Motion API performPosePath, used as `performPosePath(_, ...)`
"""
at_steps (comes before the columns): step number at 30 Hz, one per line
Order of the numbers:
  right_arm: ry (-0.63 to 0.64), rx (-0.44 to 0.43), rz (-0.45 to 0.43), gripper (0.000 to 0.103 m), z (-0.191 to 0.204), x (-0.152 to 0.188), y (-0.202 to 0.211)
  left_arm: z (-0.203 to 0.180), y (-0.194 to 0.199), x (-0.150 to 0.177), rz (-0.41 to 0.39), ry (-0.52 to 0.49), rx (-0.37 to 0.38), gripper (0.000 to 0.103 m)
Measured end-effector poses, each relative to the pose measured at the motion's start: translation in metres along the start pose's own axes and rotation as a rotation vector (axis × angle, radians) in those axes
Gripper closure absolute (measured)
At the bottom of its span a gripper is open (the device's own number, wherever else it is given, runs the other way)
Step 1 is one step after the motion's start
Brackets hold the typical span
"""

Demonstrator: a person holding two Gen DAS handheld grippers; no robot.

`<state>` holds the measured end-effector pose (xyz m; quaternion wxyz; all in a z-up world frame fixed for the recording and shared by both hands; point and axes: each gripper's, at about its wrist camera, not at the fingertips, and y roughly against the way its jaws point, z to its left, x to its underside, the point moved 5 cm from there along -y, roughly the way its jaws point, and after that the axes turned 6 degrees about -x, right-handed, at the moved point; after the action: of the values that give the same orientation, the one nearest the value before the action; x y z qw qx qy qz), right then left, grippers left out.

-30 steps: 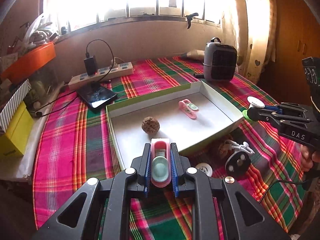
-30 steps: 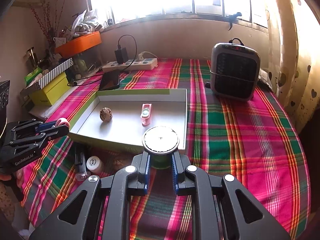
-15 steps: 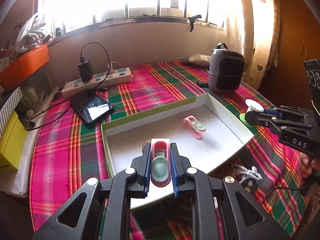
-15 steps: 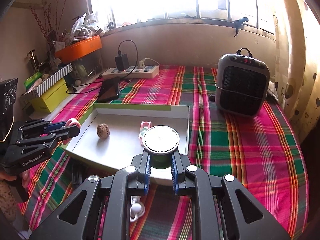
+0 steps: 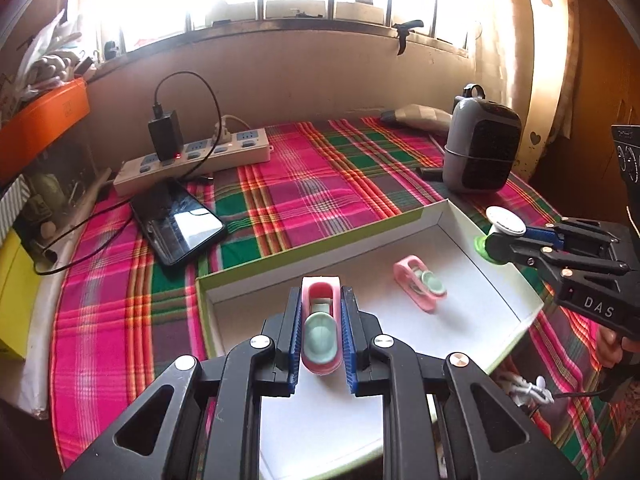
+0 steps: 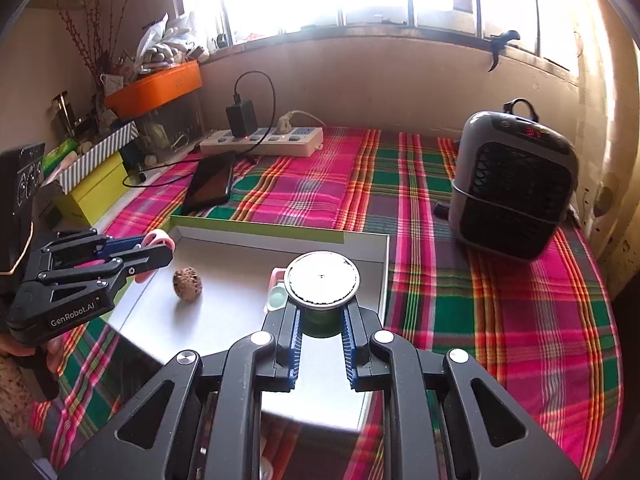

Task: Organize objects
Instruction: 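Carry the clip with the left gripper while the right gripper carries the green cup into the box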

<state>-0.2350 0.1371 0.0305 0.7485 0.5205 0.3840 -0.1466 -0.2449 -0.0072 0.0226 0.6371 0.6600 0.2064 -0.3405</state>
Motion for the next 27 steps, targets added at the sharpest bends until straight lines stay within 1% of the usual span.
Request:
performPosePath(8, 0.003, -0.004, 0.029, 0.085, -0.008, -0.005, -0.018, -0.002, -0.021, -0.008, 0.022, 0.007, 0.008, 0.087)
performPosePath(17, 0.0, -0.005, 0.058, 0.085, -0.013, -0.009, -0.036, -0.006, -0.04, -0.008, 0.054, 0.01, 0.009, 0.087)
performPosePath(27, 0.003, -0.005, 0.086, 0.085, -0.015, -0.011, -0.053, -0.008, -0.054, -0.011, 0.075, -0.002, 0.008, 0.087)
